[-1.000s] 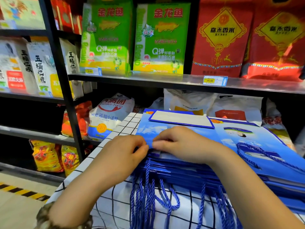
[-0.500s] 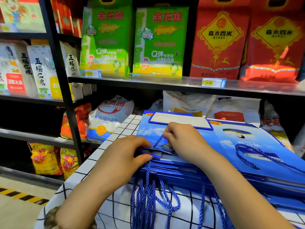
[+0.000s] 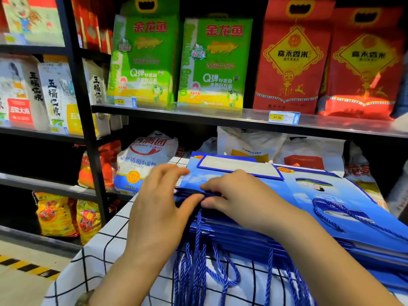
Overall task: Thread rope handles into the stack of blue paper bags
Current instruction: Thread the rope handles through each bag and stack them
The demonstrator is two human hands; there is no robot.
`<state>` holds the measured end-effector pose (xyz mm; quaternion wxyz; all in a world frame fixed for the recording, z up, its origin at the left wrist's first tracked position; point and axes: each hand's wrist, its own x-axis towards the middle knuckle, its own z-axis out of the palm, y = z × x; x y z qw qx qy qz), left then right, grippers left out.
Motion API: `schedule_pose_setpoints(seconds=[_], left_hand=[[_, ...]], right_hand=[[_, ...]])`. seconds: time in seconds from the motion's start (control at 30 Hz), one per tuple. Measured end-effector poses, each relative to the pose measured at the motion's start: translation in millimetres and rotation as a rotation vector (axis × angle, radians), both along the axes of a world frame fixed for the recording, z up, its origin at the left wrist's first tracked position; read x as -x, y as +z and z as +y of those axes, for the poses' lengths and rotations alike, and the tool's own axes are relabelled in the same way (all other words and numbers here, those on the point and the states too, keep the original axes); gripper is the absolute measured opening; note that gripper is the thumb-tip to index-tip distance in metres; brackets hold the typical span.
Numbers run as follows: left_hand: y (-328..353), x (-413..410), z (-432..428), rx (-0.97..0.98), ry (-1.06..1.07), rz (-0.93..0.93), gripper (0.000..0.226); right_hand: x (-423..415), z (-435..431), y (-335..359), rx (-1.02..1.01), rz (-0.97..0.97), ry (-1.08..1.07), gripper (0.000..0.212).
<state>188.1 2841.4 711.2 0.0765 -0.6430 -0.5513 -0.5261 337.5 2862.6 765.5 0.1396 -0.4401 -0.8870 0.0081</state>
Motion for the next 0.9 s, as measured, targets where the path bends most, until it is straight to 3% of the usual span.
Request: schedule_pose_setpoints(seconds=[0.17,0.3,0.43,0.6,0.73,0.8,0.9], left_hand=[[-8,-14,-12,-0.072,0.001,-0.156,0.028],[-12,-19,-15,-0.106,-0.035,-0.27,0.043],[-16,-34,-22,-0.108,-0.131,-0.396,0.061],[-8,-67,-24,0.207,-0.289,-0.328,0.088],[-1,-76,-11,0.227,-0.496,-0.467,0.085],[4,-80,-11,0.245,-0.595,-0.414,0.079],[15,-82,-8,0.254,-0.665,-0.315,0.092]], right_hand=[[3,1,9,0.124,0.187,0.02,0.028],[1,1,9,0.193,0.267,0.003,0.027],[3,4,11,-0.015,0.324,-0.019,0.02],[12,2,21,-0.239,0.582,-0.055,0.015],[8,-1,36,-0.312,0.926,-0.079,0.016],[2,-1,42,-0.336,1.13,-0.072,0.017],[-8,-1,47,-0.283,1.518,-0.042,0.014]])
